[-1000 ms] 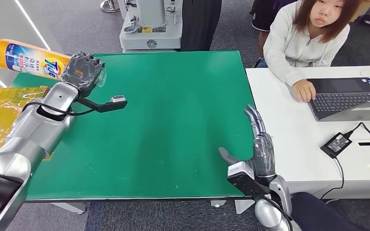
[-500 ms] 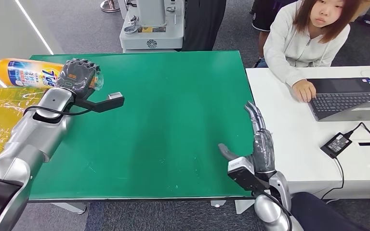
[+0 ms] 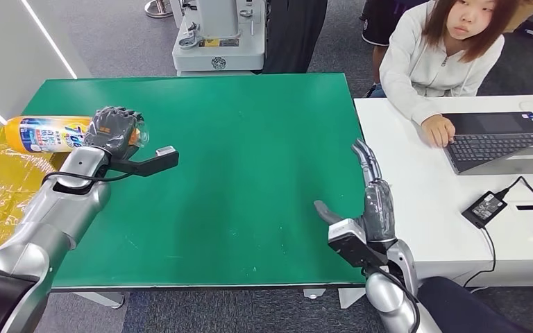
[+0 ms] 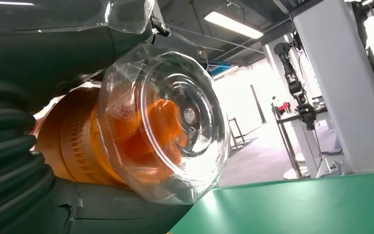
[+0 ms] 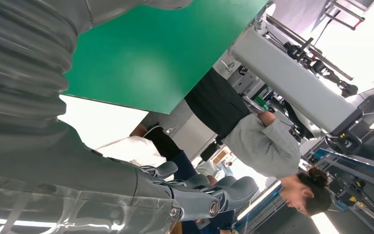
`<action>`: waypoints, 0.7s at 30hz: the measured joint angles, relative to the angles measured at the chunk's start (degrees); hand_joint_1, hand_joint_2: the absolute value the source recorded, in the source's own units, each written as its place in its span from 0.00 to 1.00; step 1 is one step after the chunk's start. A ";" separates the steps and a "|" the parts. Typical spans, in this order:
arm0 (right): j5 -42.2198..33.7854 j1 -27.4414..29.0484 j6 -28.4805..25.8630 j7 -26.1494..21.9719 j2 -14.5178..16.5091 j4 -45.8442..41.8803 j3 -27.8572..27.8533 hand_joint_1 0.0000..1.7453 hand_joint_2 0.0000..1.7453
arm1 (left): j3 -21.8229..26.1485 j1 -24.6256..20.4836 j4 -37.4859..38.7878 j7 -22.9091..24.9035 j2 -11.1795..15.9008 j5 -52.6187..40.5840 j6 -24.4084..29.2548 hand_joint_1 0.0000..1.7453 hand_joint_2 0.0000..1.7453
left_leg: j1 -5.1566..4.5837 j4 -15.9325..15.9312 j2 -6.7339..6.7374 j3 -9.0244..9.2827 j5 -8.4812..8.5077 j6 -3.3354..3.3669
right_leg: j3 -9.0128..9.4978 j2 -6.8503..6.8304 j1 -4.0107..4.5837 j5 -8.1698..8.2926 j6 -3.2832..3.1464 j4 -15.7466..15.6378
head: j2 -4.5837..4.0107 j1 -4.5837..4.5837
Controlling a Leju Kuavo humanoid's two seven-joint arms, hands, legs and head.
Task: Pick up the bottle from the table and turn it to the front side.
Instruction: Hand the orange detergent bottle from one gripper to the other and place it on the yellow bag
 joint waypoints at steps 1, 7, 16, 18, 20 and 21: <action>-0.02 -0.03 -0.03 -0.02 0.00 0.08 0.00 0.00 1.00 | 0.01 0.30 -0.16 0.72 -0.01 -0.66 0.00 1.00 1.00 | 0.00 0.00 0.00 0.00 0.00 0.00 | 0.00 0.00 0.00 0.00 0.00 0.00 | 0.00 0.00; -0.05 0.07 -0.34 -0.09 0.00 0.19 0.00 0.00 1.00 | -0.02 2.94 -1.49 6.31 -0.03 -5.31 0.62 1.00 1.00 | 0.00 0.00 0.00 0.00 0.00 0.00 | -0.01 0.00 0.00 0.00 0.00 -0.01 | 0.00 0.01; 0.07 1.04 -0.18 -0.15 0.00 -0.15 0.00 0.00 1.00 | 0.47 6.87 -2.38 8.15 -0.03 -6.79 1.00 1.00 1.00 | 0.00 -0.01 0.01 0.00 0.00 0.00 | -0.02 0.01 0.00 -0.01 0.00 -0.02 | 0.00 0.00; 0.08 1.10 -0.07 -0.16 0.00 -0.16 0.00 0.00 1.00 | 0.76 7.28 -2.43 8.15 -0.03 -6.79 0.98 1.00 1.00 | 0.00 0.00 0.01 0.00 0.00 0.00 | -0.01 0.01 0.00 0.00 0.00 -0.02 | 0.00 0.00; 0.04 1.14 0.19 -0.23 0.00 -0.16 -0.01 0.00 1.00 | 0.93 7.76 -2.51 8.25 0.00 -6.77 0.92 1.00 1.00 | 0.00 -0.01 0.01 0.00 0.00 0.00 | -0.01 0.01 0.00 0.00 0.00 -0.01 | 0.00 0.01; -0.03 1.15 0.40 -0.34 0.00 -0.16 -0.01 0.00 1.00 | 1.02 8.10 -2.59 8.40 0.03 -6.77 0.92 1.00 1.00 | 0.00 -0.01 0.01 -0.01 0.00 0.00 | 0.00 0.01 0.00 0.00 0.00 -0.01 | 0.00 0.01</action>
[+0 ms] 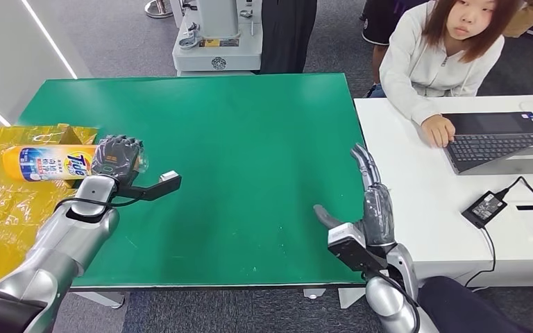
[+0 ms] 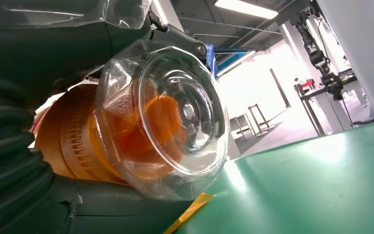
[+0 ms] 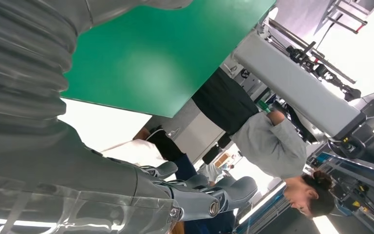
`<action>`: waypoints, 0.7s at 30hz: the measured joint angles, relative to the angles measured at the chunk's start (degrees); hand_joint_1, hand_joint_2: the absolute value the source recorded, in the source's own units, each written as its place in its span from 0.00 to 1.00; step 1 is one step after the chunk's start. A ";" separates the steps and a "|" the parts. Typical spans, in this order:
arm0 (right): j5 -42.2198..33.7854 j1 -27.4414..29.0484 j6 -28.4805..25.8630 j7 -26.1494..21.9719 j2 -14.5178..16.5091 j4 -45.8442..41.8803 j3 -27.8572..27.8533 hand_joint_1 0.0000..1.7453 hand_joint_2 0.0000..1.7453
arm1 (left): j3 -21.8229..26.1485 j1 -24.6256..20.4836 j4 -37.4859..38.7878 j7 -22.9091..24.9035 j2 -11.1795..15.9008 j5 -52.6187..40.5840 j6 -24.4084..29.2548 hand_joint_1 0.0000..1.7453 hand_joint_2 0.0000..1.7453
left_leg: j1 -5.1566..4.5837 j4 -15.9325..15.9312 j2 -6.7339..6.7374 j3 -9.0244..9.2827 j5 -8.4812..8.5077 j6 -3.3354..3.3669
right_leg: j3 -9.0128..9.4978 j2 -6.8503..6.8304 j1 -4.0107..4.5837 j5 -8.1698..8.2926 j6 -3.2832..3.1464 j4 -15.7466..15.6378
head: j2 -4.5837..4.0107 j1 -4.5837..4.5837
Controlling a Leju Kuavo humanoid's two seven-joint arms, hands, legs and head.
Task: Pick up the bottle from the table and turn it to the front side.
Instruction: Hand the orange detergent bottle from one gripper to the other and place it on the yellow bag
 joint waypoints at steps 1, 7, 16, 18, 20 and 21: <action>-0.14 0.00 0.29 -0.20 0.00 0.03 0.00 0.00 1.00 | 0.20 0.49 -0.09 0.24 0.09 -0.07 0.05 1.00 1.00 | 0.00 0.00 0.01 0.00 0.00 0.00 | 0.00 0.01 0.00 0.00 0.00 0.00 | 0.00 0.00; -1.86 -0.74 1.56 -2.37 0.01 1.56 0.01 0.00 1.00 | 2.59 5.48 -0.25 2.18 1.42 -2.27 2.31 1.00 1.00 | 0.01 -0.02 0.06 0.00 -0.01 -0.01 | -0.05 0.06 0.01 -0.02 -0.01 0.00 | 0.00 -0.01; -3.00 -1.33 1.54 -3.07 0.02 3.37 0.01 0.00 1.00 | 3.88 7.48 0.75 2.60 2.47 -4.88 2.76 1.00 1.00 | 0.01 -0.01 0.02 -0.03 0.00 0.00 | -0.04 0.00 0.01 -0.02 -0.01 0.00 | 0.00 0.01; -3.14 -1.32 1.47 -3.20 0.01 3.62 0.01 0.00 1.00 | 3.91 7.50 1.04 2.16 2.42 -5.04 2.76 1.00 1.00 | 0.00 -0.01 0.02 -0.03 0.00 0.00 | -0.03 0.00 0.01 -0.02 0.00 -0.01 | 0.00 0.01; -3.23 -1.32 1.43 -3.30 0.00 3.74 0.01 0.00 1.00 | 3.92 7.51 1.19 1.83 2.38 -5.14 2.76 1.00 1.00 | 0.00 -0.01 0.02 -0.03 0.00 0.00 | -0.04 0.00 0.00 -0.02 0.00 -0.01 | 0.00 0.01; -3.24 -1.32 1.43 -3.32 0.00 3.76 0.01 0.00 1.00 | 3.92 7.51 1.21 1.81 2.38 -5.16 2.76 1.00 1.00 | 0.00 -0.01 0.02 -0.03 0.00 0.00 | -0.04 0.00 0.00 -0.02 0.00 -0.01 | 0.00 0.02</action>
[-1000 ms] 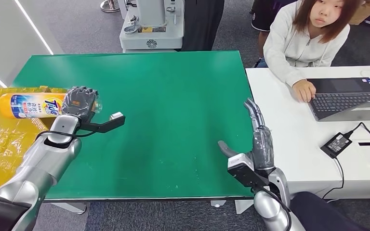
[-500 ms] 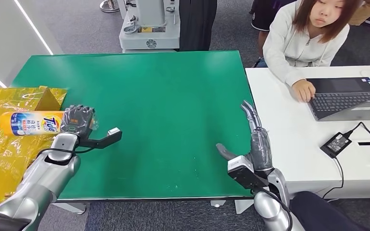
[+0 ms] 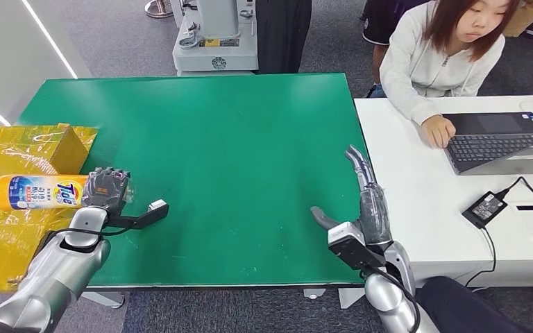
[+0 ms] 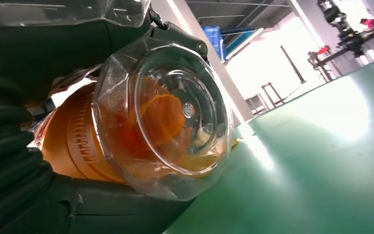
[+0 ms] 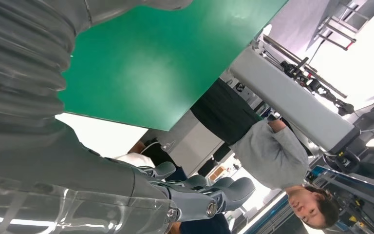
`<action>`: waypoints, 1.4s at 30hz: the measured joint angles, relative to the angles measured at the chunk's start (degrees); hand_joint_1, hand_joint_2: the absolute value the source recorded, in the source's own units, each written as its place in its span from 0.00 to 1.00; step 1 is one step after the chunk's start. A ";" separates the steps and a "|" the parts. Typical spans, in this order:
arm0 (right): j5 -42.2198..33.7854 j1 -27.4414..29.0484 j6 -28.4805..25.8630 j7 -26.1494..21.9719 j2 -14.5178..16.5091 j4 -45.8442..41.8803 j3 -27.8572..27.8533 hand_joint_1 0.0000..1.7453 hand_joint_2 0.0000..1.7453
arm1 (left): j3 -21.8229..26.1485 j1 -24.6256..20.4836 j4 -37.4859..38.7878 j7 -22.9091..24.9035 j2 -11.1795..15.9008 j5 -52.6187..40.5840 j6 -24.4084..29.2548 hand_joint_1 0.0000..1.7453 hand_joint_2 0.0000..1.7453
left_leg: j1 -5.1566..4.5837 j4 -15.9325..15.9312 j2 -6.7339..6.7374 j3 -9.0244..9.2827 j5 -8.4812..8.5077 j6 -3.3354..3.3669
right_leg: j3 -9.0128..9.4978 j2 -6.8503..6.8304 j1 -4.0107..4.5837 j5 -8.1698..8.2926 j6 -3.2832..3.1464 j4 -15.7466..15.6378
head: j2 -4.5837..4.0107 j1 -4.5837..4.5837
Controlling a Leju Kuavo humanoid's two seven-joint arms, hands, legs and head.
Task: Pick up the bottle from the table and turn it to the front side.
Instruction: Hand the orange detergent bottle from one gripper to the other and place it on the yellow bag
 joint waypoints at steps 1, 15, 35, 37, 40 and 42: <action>0.00 0.00 0.00 0.00 0.00 0.00 0.00 0.00 1.00 | 0.00 0.00 0.01 0.00 -0.01 -0.01 0.00 1.00 1.00 | 0.00 0.00 0.00 0.00 0.00 0.00 | 0.00 0.00 0.00 0.00 0.00 0.00 | 0.00 0.00; -1.00 0.12 -0.45 -0.81 0.00 1.72 0.00 0.00 1.00 | -1.63 -0.82 4.38 -2.26 -1.15 -0.57 -1.74 1.00 1.00 | 0.01 0.00 0.01 0.01 0.00 0.00 | -0.01 0.02 0.01 0.00 0.00 0.00 | 0.00 -0.02; -0.90 4.47 -0.84 -0.68 0.02 0.39 0.03 0.00 1.00 | -1.63 -3.03 8.00 -0.46 0.04 -0.65 -7.87 0.47 1.00 | 0.01 -0.01 0.02 0.05 -0.02 -0.03 | 0.00 0.03 0.01 0.00 -0.01 0.03 | 0.00 -0.02; -0.90 4.49 -0.77 -0.68 0.02 0.39 0.08 0.00 1.00 | -1.63 -3.10 8.22 -0.39 0.24 -0.40 -7.76 0.00 1.00 | 0.01 -0.01 0.02 0.05 -0.02 -0.03 | 0.00 0.03 0.01 0.00 -0.01 0.03 | 0.00 -0.02; -0.90 4.50 -0.78 -0.70 0.02 0.38 0.21 0.00 1.00 | -1.64 -3.41 8.43 -0.37 0.54 0.23 -7.42 0.00 1.00 | 0.01 -0.01 0.02 0.05 -0.02 -0.03 | 0.01 0.03 0.01 0.00 -0.01 0.04 | 0.00 -0.02; -0.88 4.50 -0.78 -0.69 0.02 0.37 0.27 0.00 1.00 | -1.63 -3.79 8.60 -0.37 0.72 0.48 -7.38 0.00 1.00 | 0.01 -0.01 0.02 0.06 -0.02 -0.03 | 0.02 0.02 0.01 0.00 -0.01 0.04 | 0.00 -0.02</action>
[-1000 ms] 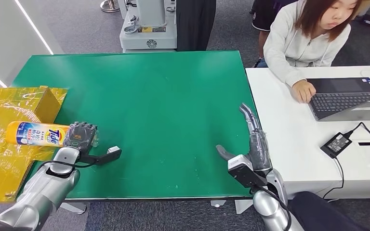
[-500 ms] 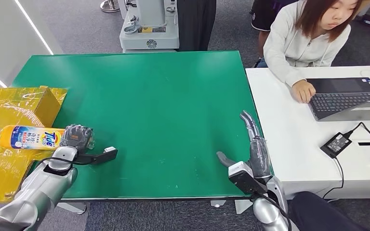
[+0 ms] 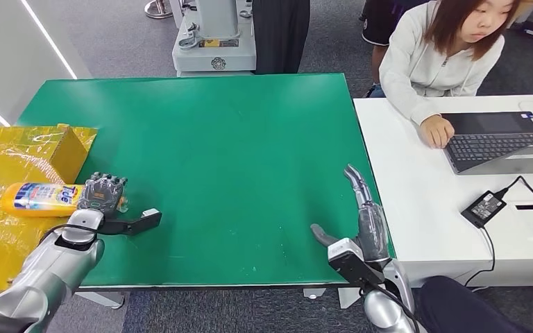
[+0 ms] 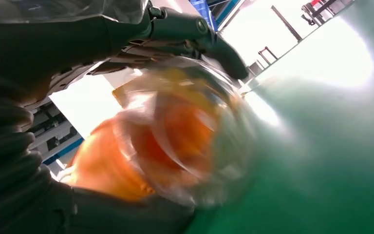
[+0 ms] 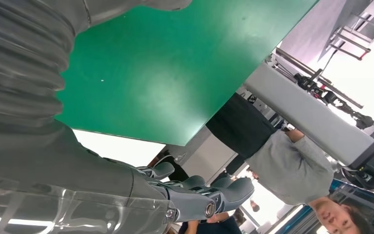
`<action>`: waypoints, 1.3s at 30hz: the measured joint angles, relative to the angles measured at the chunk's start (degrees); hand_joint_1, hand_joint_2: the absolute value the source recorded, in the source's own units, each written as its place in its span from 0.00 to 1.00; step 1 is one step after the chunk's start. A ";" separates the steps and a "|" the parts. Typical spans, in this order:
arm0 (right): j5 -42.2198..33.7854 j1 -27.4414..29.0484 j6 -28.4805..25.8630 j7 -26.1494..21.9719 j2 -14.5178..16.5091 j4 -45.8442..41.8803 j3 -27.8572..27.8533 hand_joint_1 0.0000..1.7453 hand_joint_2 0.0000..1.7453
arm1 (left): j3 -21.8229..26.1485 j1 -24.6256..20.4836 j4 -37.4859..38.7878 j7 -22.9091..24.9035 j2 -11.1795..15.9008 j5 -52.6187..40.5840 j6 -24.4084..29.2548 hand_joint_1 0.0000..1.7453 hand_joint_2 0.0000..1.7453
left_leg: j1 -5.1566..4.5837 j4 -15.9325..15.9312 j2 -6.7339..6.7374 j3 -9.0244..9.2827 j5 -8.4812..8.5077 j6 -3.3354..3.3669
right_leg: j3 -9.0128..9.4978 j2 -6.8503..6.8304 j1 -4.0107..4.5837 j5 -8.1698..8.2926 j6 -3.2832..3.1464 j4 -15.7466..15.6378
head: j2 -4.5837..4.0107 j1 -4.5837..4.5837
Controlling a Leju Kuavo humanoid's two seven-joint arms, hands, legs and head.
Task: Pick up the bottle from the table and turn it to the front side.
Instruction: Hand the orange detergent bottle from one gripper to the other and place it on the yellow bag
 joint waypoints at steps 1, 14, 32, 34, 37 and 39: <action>0.00 0.01 0.01 0.01 0.00 -0.01 0.03 0.00 1.00 | 0.01 -0.17 0.10 0.00 0.10 0.13 -0.07 0.00 1.00 | 0.00 0.00 0.00 0.00 0.00 0.00 | 0.00 0.00 0.00 0.00 0.00 0.00 | 0.00 0.00; 1.13 0.83 0.33 1.87 0.09 -1.67 0.16 0.00 1.00 | 0.05 -0.86 0.50 -0.56 0.72 0.58 0.08 0.00 1.00 | 0.00 0.00 0.00 0.03 0.00 0.00 | 0.02 0.00 0.00 0.00 0.00 0.01 | 0.00 0.00; 1.18 3.07 0.23 2.20 0.96 -2.51 -0.56 0.00 1.00 | 14.03 3.35 -0.29 -15.46 -4.49 20.11 13.56 0.00 1.00 | -0.02 0.01 0.05 0.01 -0.02 -0.01 | 0.00 0.06 -0.02 0.00 0.00 -0.02 | 0.00 0.01; 0.89 3.55 0.17 1.96 0.96 -2.51 -0.82 0.00 1.00 | 16.55 4.71 -1.35 -19.35 -5.30 23.57 17.47 0.00 1.00 | -0.02 0.01 0.05 0.01 -0.03 -0.02 | -0.01 0.06 -0.02 0.00 0.00 -0.04 | 0.00 0.01; -0.07 4.28 0.05 1.20 0.96 -2.48 -1.39 0.00 1.00 | 20.94 8.75 -5.67 -26.54 -6.65 27.36 21.30 0.00 1.00 | -0.02 0.00 0.06 0.01 -0.05 -0.03 | -0.02 0.08 -0.03 -0.02 0.01 -0.05 | 0.00 0.01; -0.63 4.70 -0.04 0.79 0.96 -2.38 -1.78 0.00 1.00 | 24.02 12.21 -10.05 -30.29 -7.68 27.68 21.84 0.00 1.00 | -0.02 0.00 0.09 0.01 -0.07 -0.06 | -0.05 0.12 -0.02 -0.03 0.01 -0.06 | 0.00 0.01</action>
